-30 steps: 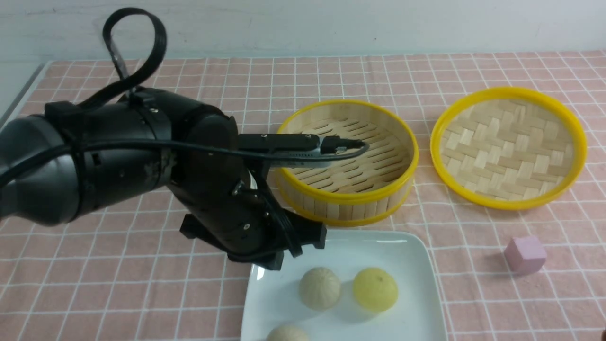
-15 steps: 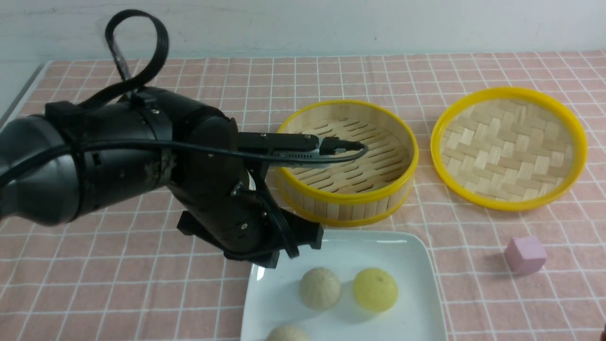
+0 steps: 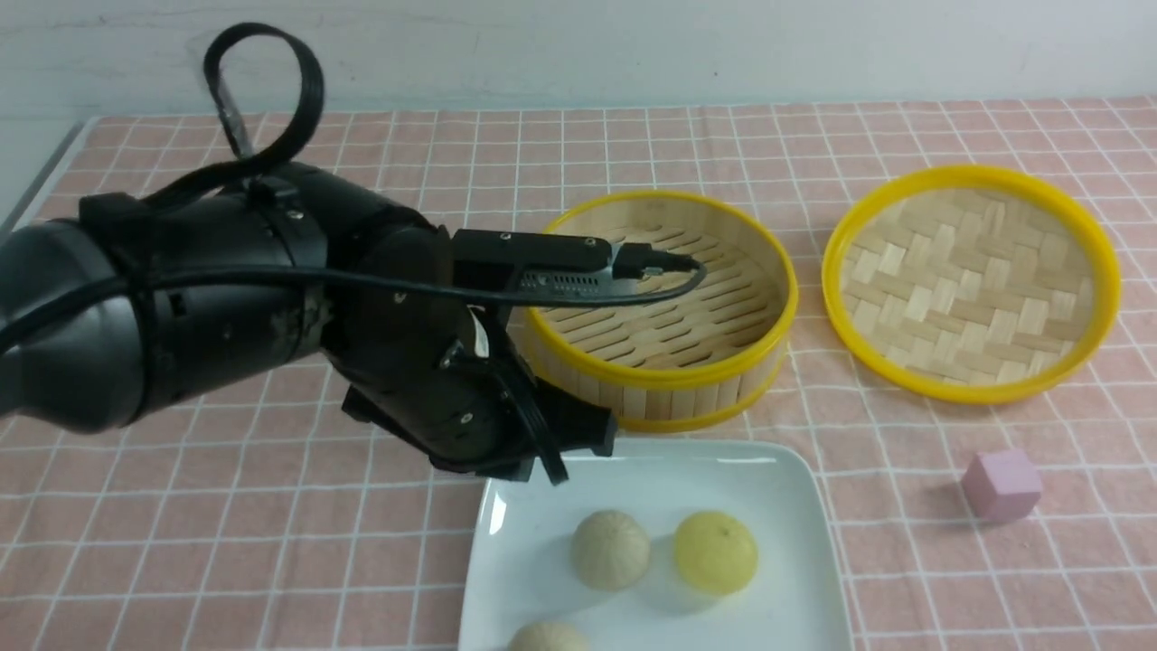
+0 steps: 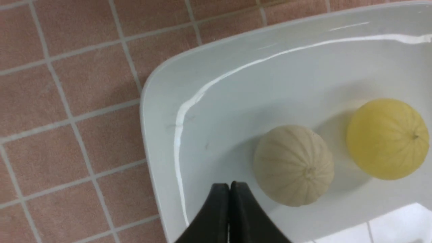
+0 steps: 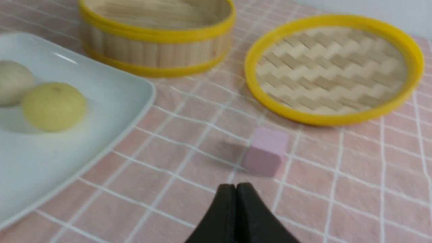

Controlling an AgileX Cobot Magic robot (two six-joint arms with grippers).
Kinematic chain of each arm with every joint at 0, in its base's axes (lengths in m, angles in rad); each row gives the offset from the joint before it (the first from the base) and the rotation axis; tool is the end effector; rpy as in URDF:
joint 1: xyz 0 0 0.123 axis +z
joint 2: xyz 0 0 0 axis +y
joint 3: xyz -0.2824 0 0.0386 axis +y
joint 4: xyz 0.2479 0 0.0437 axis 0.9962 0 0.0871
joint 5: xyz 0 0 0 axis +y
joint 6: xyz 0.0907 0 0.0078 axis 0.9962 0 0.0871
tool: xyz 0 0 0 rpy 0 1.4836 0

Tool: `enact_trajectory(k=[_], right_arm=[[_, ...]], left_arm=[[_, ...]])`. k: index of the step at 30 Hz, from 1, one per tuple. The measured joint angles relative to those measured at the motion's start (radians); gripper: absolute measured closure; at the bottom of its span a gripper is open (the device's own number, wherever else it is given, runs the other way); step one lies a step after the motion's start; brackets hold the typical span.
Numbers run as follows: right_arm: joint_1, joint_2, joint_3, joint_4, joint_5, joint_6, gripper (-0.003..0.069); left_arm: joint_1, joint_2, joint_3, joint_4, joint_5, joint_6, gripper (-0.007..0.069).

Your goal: Put the steamed buns into the plate on the pink tablecloth.

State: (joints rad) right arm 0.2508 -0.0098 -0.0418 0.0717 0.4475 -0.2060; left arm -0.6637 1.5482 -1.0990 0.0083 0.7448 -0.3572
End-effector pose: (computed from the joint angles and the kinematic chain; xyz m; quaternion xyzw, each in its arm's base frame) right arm 0.0470 0.0150 0.1876 -0.1662 0.7898 0.0448 0.5888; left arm 0.2485 -0.1937 0.2565 0.1509 0.9614 -0.1093 0.2023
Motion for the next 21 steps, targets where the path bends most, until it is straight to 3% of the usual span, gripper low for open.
enact_trajectory(k=[6, 21], right_arm=[[-0.156, 0.0, 0.05, -0.086, -0.041, 0.0, 0.0646], [-0.258, 0.0, 0.05, -0.102, -0.041, 0.0, 0.0633]], left_arm=[[0.0, -0.171, 0.0, 0.096, 0.039, 0.0, 0.0602], [0.0, -0.609, 0.0, 0.229, 0.284, 0.0, 0.0601]])
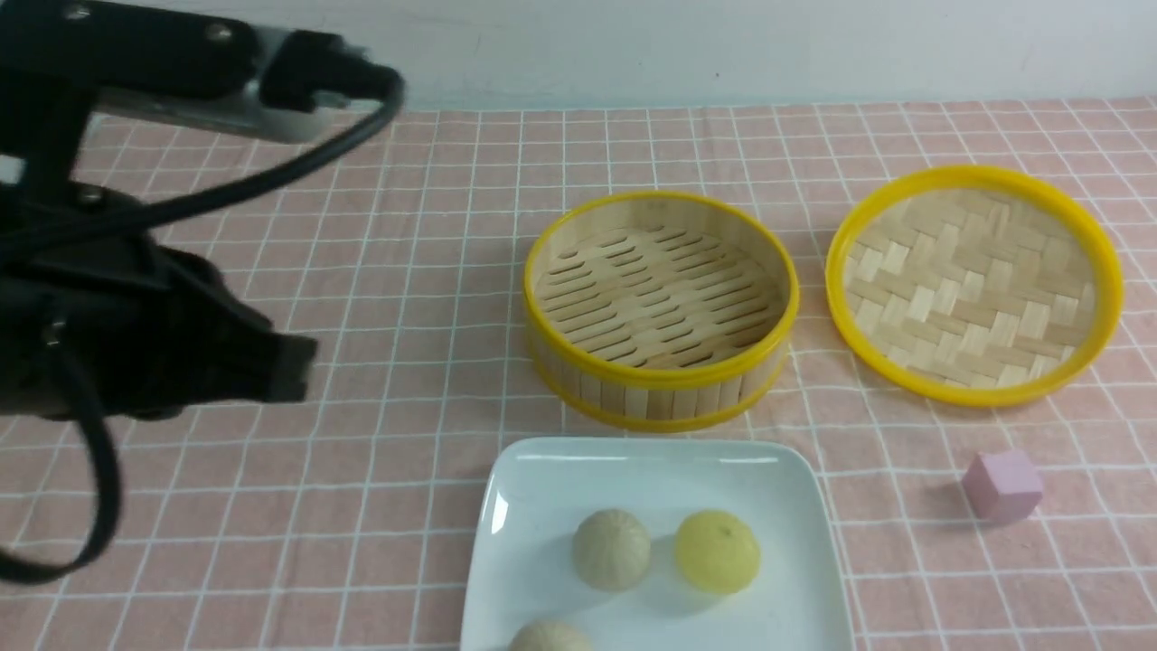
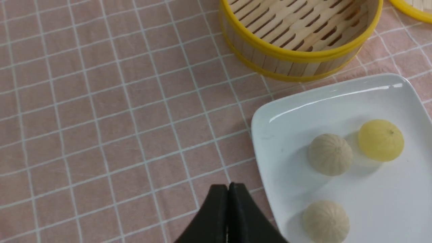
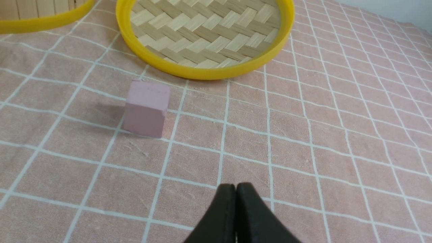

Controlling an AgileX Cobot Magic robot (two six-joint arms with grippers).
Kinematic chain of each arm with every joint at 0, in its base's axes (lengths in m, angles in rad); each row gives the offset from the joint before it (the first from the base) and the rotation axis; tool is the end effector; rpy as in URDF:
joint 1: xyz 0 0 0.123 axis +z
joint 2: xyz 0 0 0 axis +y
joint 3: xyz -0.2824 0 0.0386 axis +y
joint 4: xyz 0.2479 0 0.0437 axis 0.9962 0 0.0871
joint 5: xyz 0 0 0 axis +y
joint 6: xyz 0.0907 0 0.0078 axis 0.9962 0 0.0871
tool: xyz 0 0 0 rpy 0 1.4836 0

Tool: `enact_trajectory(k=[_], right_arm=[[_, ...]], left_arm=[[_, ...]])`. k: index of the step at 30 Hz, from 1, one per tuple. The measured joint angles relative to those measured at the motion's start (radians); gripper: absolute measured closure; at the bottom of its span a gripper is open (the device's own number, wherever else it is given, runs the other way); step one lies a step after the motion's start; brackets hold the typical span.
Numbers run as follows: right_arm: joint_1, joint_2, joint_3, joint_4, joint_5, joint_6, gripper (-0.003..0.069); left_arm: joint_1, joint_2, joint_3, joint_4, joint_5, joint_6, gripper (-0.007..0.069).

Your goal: Put the steamed buns into the plate on the pink tablecloth.

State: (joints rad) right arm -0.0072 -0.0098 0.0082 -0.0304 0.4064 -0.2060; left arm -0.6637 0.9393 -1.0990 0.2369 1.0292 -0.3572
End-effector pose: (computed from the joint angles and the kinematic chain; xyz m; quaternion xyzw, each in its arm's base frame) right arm 0.0515 -0.0015 0.1744 -0.0881 0.8052 -0.0754 0.5816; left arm 0.1422 -0.0879 0.3941 0.1571 0.9034 -0.0844 0.3899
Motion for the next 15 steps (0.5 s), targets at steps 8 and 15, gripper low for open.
enact_trajectory(k=[8, 15], right_arm=[[-0.001, 0.0, 0.0, 0.0, 0.001, 0.0, 0.0624], [-0.001, 0.0, 0.0, 0.073, 0.001, 0.016, 0.0619]], left_arm=[[0.0, -0.147, 0.043, 0.005, 0.059, 0.0, 0.0592], [0.0, -0.262, 0.106, 0.009, 0.079, -0.001, 0.0592]])
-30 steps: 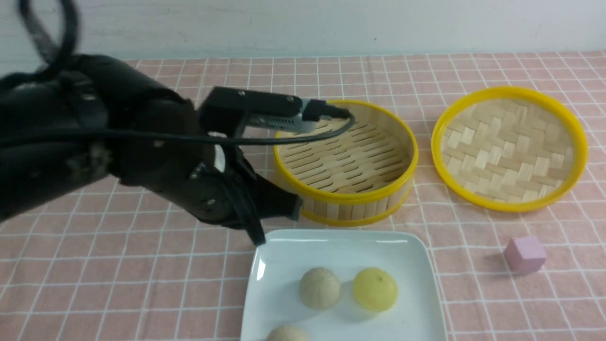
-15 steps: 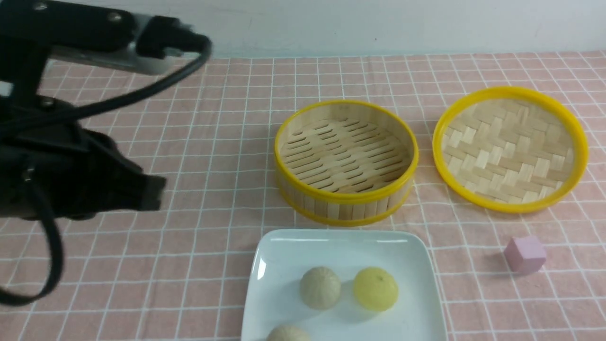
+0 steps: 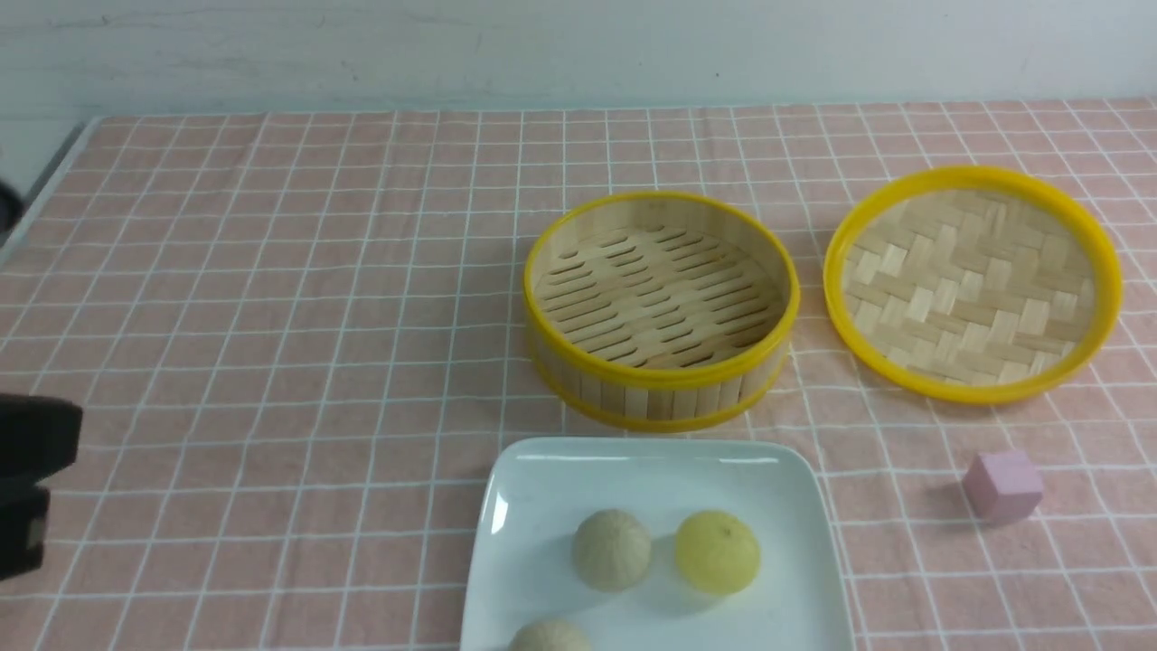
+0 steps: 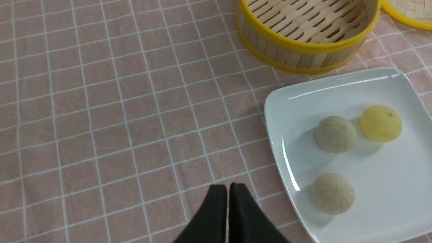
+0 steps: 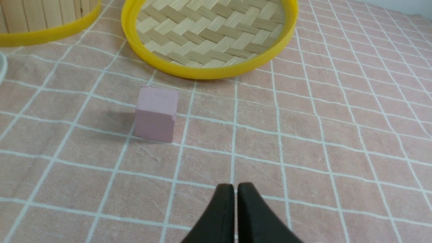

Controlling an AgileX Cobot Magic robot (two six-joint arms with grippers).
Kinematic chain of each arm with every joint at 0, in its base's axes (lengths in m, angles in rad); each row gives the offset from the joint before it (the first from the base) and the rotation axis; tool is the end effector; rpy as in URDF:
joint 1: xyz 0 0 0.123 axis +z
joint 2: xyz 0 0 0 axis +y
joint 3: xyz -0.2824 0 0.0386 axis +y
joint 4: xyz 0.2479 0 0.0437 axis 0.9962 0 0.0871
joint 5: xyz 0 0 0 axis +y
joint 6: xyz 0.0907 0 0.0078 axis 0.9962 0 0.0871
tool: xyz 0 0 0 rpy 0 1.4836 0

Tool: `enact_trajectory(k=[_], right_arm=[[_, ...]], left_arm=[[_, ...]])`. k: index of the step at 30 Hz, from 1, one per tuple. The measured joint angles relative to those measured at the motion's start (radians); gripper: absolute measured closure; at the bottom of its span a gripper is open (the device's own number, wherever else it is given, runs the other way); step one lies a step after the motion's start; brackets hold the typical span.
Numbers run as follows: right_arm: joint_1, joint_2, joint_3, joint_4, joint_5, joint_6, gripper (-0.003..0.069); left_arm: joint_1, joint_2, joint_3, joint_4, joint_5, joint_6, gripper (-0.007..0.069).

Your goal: Put the steamed buns into the plate on the pink tablecloth.

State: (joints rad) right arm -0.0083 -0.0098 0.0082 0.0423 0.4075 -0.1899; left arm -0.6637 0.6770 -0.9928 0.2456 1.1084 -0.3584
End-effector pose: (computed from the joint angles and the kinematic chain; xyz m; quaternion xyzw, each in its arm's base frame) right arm 0.0515 0.0011 0.1743 -0.0627 0.8078 -0.0399 0.5847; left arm 0.0866 -0.0425 0.3917 0.1406 0.8900 -0.0968 0.4229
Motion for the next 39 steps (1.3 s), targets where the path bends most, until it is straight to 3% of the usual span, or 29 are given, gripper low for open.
enact_trajectory(k=[18, 29, 39], right_arm=[[0.0, 0.0, 0.0, 0.021, 0.003, 0.003, 0.0602], [0.0, 0.0, 0.0, 0.021, 0.003, 0.003, 0.0583], [0.0, 0.0, 0.0, 0.022, 0.003, 0.003, 0.0571]], left_arm=[[0.0, -0.361, 0.25, 0.013, -0.025, -0.15, 0.0592], [0.0, -0.446, 0.519, 0.023, -0.518, -0.352, 0.0585], [0.0, -0.446, 0.6, 0.062, -0.546, -0.362, 0.058]])
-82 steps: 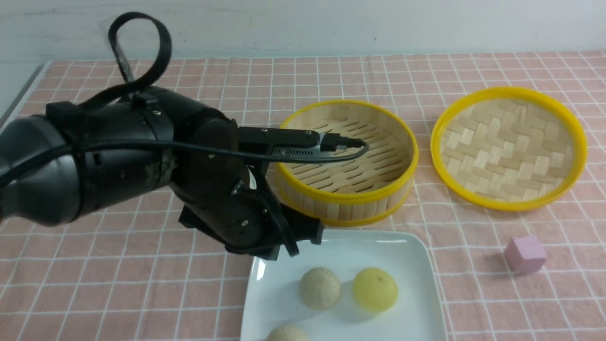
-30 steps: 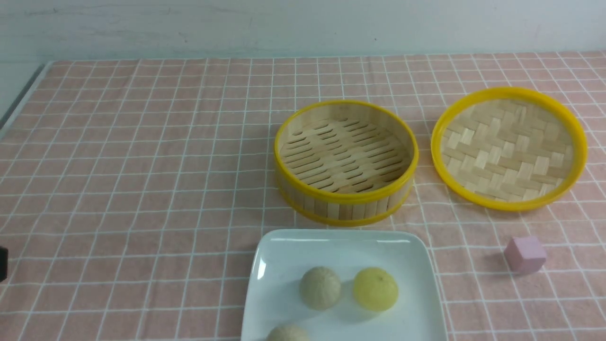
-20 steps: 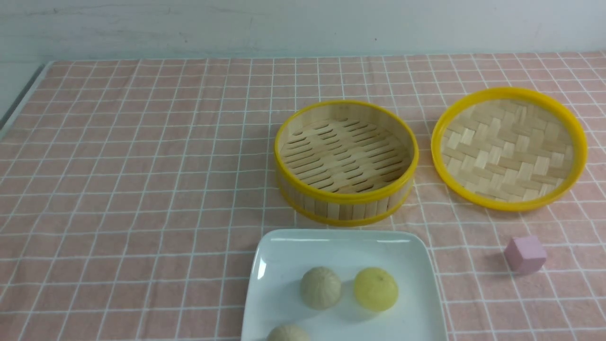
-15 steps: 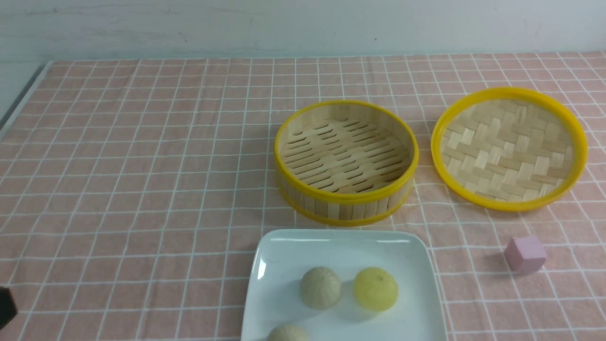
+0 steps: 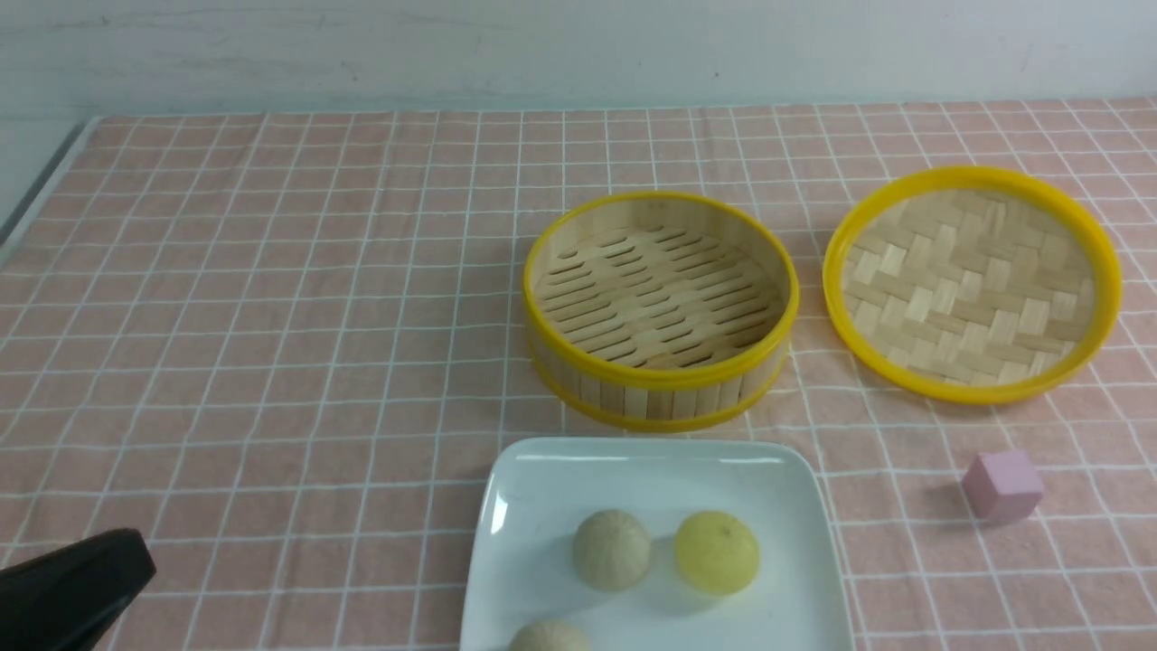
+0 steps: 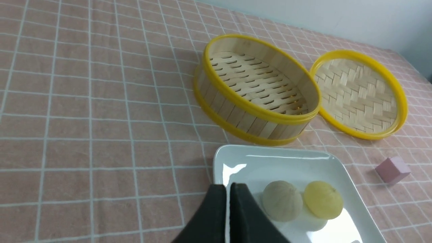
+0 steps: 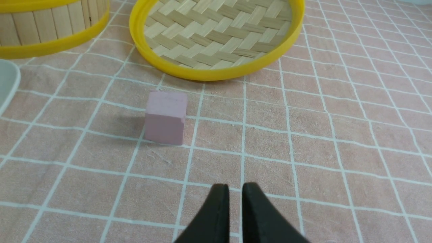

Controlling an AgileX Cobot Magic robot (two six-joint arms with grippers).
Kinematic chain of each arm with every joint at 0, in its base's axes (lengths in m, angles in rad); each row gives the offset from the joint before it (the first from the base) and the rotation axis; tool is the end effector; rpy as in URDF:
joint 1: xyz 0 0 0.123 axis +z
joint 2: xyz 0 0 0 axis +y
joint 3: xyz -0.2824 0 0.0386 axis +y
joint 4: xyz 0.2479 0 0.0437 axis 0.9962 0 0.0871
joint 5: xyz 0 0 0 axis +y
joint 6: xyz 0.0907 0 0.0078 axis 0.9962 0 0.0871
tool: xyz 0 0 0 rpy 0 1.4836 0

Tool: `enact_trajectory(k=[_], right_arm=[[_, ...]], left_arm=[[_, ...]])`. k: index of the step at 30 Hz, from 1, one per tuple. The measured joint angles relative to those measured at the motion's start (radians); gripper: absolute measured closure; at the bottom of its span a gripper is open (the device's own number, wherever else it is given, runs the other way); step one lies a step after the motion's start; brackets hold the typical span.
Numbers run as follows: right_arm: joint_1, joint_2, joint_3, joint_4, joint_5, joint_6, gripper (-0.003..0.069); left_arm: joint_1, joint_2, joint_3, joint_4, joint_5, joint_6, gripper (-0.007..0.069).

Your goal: Put the steamed buns into the plate on the pink tablecloth.

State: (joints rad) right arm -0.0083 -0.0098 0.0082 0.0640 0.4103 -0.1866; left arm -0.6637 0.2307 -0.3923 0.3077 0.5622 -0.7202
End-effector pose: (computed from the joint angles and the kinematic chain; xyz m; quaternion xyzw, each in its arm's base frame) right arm 0.0514 0.0019 0.1741 -0.0559 0.8090 -0.0295 0.5844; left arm 0.0544 -0.0238 0.2822 0.0342 0.8005 -0.2612 0.5383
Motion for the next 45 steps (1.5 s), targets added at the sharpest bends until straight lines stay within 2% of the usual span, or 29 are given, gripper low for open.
enact_trajectory(k=[6, 9, 13, 16, 19, 22, 25, 30, 45], right_arm=[[0.0, 0.0, 0.0, 0.0, 0.0, 0.0, 0.0564], [0.0, 0.0, 0.0, 0.0, 0.0, 0.0, 0.0562], [0.0, 0.0, 0.0, 0.0, 0.0, 0.0, 0.0558], [0.0, 0.0, 0.0, 0.0, 0.0, 0.002, 0.0553], [0.0, 0.0, 0.0, 0.0, 0.0, 0.003, 0.0548], [0.0, 0.0, 0.0, 0.0, 0.0, 0.004, 0.0545], [0.0, 0.0, 0.0, 0.0, 0.0, 0.004, 0.0542], [0.0, 0.0, 0.0, 0.0, 0.0, 0.004, 0.0542], [0.0, 0.0, 0.0, 0.0, 0.0, 0.004, 0.0525]], left_arm=[[0.001, 0.0, 0.011, 0.032, -0.002, 0.0, 0.0573], [0.036, 0.0, 0.044, 0.02, -0.03, 0.018, 0.057], [0.141, 0.0, 0.099, -0.051, -0.06, 0.132, 0.0568], [0.313, -0.004, 0.173, -0.157, -0.145, 0.329, 0.0563], [0.457, -0.027, 0.249, -0.206, -0.218, 0.443, 0.0559], [0.564, -0.085, 0.324, -0.217, -0.237, 0.475, 0.0557], [0.629, -0.161, 0.388, -0.215, -0.242, 0.484, 0.0552], [0.643, -0.234, 0.419, -0.194, -0.213, 0.486, 0.0549], [0.646, -0.241, 0.419, -0.189, -0.199, 0.487, 0.0546]])
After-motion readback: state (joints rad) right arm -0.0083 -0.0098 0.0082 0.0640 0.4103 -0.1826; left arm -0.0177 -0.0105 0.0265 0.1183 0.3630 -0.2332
